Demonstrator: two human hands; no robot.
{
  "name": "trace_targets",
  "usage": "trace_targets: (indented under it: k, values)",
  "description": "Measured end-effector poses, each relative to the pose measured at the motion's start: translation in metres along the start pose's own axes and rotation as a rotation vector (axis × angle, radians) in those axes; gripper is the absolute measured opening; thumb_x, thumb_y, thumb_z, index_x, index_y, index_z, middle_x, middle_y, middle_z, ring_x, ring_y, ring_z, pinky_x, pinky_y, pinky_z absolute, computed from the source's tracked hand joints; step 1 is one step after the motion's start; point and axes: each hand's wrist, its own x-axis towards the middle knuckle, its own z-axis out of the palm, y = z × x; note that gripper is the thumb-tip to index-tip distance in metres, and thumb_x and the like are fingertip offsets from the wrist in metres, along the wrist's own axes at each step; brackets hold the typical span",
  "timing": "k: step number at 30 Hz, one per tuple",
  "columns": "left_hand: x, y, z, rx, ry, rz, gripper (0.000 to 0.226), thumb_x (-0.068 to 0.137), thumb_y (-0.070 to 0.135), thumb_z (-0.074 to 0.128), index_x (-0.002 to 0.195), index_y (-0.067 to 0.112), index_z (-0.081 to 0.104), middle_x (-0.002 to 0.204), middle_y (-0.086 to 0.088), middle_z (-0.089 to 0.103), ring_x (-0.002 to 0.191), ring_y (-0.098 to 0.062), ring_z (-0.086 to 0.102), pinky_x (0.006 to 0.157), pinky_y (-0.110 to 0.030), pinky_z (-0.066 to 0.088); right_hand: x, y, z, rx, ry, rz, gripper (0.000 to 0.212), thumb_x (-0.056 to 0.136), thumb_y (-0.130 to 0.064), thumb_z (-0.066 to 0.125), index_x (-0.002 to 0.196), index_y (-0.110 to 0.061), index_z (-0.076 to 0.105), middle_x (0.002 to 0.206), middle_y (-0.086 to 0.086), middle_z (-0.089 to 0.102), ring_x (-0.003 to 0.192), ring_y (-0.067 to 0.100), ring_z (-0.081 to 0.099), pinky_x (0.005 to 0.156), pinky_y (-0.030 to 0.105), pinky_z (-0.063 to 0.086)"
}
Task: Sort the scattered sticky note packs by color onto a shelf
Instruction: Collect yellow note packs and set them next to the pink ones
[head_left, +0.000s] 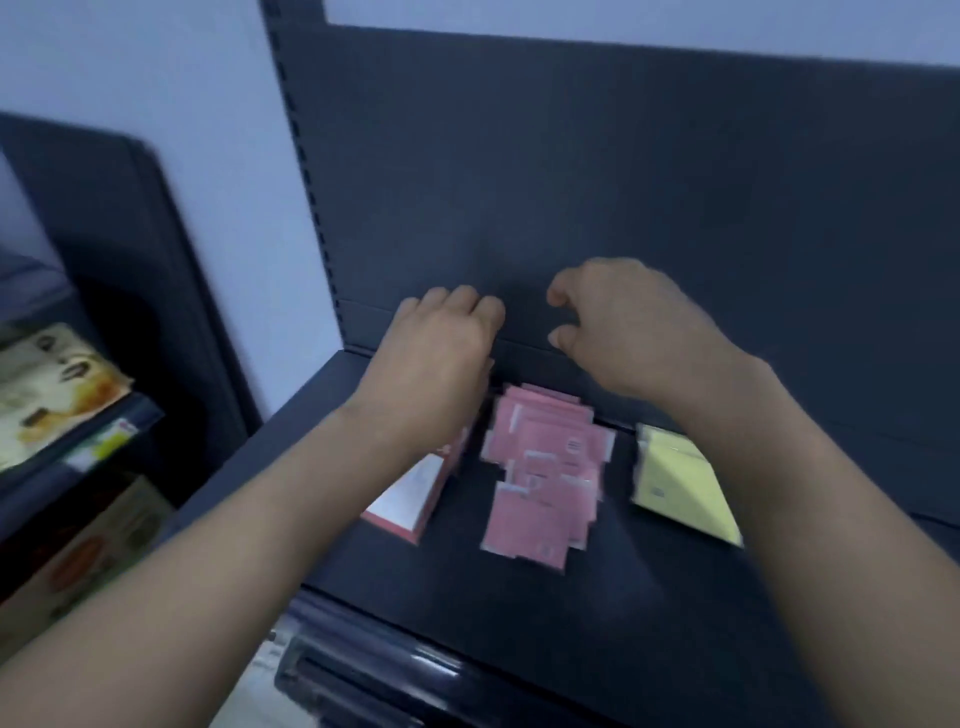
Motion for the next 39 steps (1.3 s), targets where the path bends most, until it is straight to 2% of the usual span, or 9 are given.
trace_targets:
  k: [2,4,8,14,17,23,26,32,39]
  values:
    - [-0.024,-0.039,-0.034,0.089,0.019,-0.046,0.025,0.070,-0.001,0.066,0.094,0.004,0.060,0.085,-0.016,0.060,0.077,-0.039,0.056,0.065,-0.043,0.044,0.011,-0.049,-0.011,-0.014,0.053,-0.108,0.025,0.091,-0.020,0.057,0.113,-0.008,0.060,0.112,0.013,0.060,0.104,0.034,0.056,0.085,0.042,0.049]
    - [-0.052,-0.077,-0.065,0.182,0.022,-0.113,0.027,0.070,0.000,0.069,0.096,0.004,0.061,0.085,-0.016,0.062,0.077,-0.039,0.057,0.065,-0.045,0.048,0.020,-0.101,-0.021,-0.008,0.109,-0.210,0.024,0.091,-0.020,0.057,0.113,-0.009,0.060,0.111,0.012,0.061,0.103,0.033,0.057,0.084,0.042,0.050]
    - [-0.112,-0.147,-0.120,0.345,0.053,-0.269,0.026,0.085,0.016,0.061,0.109,0.007,0.055,0.098,-0.013,0.058,0.091,-0.035,0.053,0.073,-0.043,0.038,0.034,-0.204,-0.036,0.044,0.163,-0.346,0.024,0.094,-0.020,0.053,0.116,-0.011,0.058,0.113,0.009,0.059,0.102,0.032,0.057,0.082,0.041,0.050]
    - [-0.215,-0.231,-0.185,0.483,0.081,-0.472,0.025,0.085,0.014,0.059,0.109,0.007,0.055,0.101,-0.013,0.058,0.093,-0.036,0.053,0.073,-0.042,0.037,0.042,-0.352,-0.044,0.154,0.225,-0.562,0.023,0.097,-0.023,0.050,0.115,-0.011,0.058,0.113,0.007,0.059,0.103,0.028,0.054,0.080,0.035,0.044]
    - [-0.269,-0.264,-0.213,0.542,0.080,-0.562,0.023,0.079,0.006,0.063,0.102,0.005,0.059,0.091,-0.015,0.060,0.083,-0.037,0.055,0.066,-0.041,0.037,0.040,-0.425,-0.045,0.215,0.217,-0.659,0.022,0.096,-0.025,0.051,0.113,-0.013,0.059,0.109,0.008,0.062,0.099,0.030,0.057,0.078,0.035,0.048]
    - [-0.372,-0.305,-0.262,0.627,0.055,-0.823,0.024,0.081,0.014,0.064,0.104,0.006,0.059,0.093,-0.014,0.060,0.086,-0.037,0.056,0.070,-0.042,0.039,0.028,-0.558,-0.043,0.265,0.185,-0.915,0.023,0.095,-0.025,0.053,0.112,-0.013,0.059,0.108,0.007,0.063,0.101,0.029,0.056,0.077,0.035,0.045]
    - [-0.421,-0.315,-0.281,0.649,0.058,-0.970,0.022,0.081,0.013,0.065,0.100,0.005,0.058,0.092,-0.014,0.060,0.084,-0.037,0.056,0.072,-0.047,0.046,0.018,-0.615,-0.041,0.270,0.170,-1.038,0.020,0.094,-0.024,0.053,0.108,-0.010,0.060,0.103,0.008,0.063,0.098,0.031,0.056,0.076,0.037,0.046]
    - [-0.501,-0.327,-0.313,0.724,0.024,-1.280,0.023,0.089,0.019,0.057,0.109,0.009,0.054,0.102,-0.010,0.059,0.095,-0.034,0.052,0.082,-0.046,0.042,-0.007,-0.717,-0.034,0.352,0.099,-1.282,0.020,0.094,-0.022,0.053,0.109,-0.012,0.060,0.106,0.007,0.064,0.099,0.030,0.057,0.079,0.038,0.049]
    - [-0.549,-0.367,-0.338,0.782,0.021,-1.515,0.026,0.090,0.021,0.056,0.114,0.013,0.053,0.107,-0.007,0.057,0.100,-0.030,0.051,0.083,-0.039,0.041,0.007,-0.816,-0.022,0.390,0.010,-1.390,0.019,0.090,-0.015,0.054,0.107,-0.009,0.061,0.098,0.010,0.064,0.090,0.033,0.060,0.073,0.038,0.050]
